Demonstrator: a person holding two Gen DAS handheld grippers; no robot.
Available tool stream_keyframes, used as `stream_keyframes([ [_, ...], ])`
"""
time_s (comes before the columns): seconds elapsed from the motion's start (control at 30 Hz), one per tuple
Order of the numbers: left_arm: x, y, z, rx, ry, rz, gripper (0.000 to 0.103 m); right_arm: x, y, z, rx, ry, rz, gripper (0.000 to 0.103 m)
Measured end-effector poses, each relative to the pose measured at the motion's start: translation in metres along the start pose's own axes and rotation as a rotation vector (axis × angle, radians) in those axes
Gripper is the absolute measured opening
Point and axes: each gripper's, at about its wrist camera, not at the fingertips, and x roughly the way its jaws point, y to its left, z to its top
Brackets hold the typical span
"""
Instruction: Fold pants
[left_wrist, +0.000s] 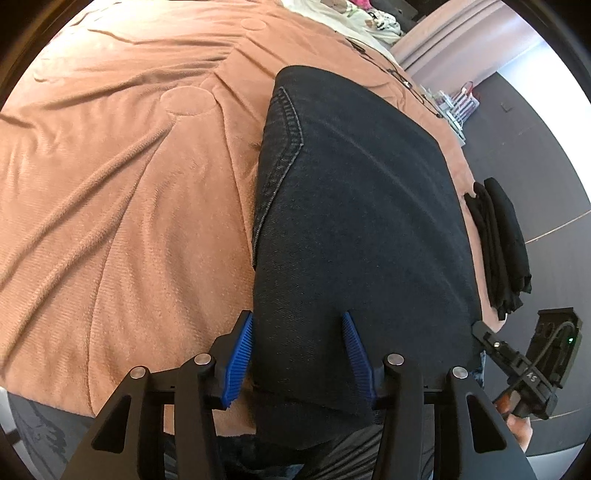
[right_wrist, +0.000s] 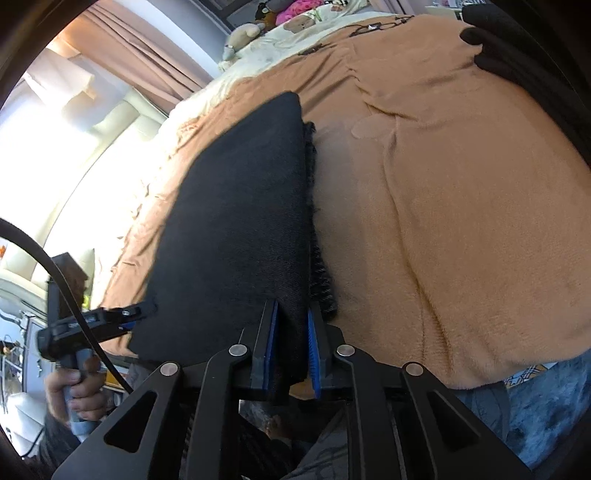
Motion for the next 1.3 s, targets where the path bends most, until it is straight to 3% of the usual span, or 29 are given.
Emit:
stream_keyframes([
  [0.07,0.0,0.001,-0.001,-0.001,-0.004,-0.002,0.051,-0.003,0.0,0.002,-0.006,-0.011,-0.01,0.024],
  [0.17,0.0,0.003,-0.003,-0.003,-0.007,-0.009,0.051,-0.004,-0.002,0.005,0.002,-0.016,0.001,0.044],
  [0.37,-0.001,0.01,-0.005,-0.01,-0.007,-0.03,0.052,0.014,-0.005,0.016,0.003,0.011,0.015,0.051],
  [0.63,0.003,0.015,-0.003,-0.029,-0.004,-0.068,0.055,0.035,-0.009,0.027,0.004,0.065,0.031,0.056],
  [0.83,0.014,0.017,-0.001,-0.056,0.0,-0.113,0.057,0.05,-0.021,0.032,0.023,0.113,0.116,0.056],
  [1.03,-0.004,0.021,-0.001,-0.069,-0.034,-0.134,0.033,0.051,-0.016,0.033,-0.012,0.12,0.122,0.055],
  [1.3,-0.037,0.022,0.007,-0.051,-0.076,-0.113,0.027,0.051,0.003,0.027,-0.029,0.134,0.136,0.049],
])
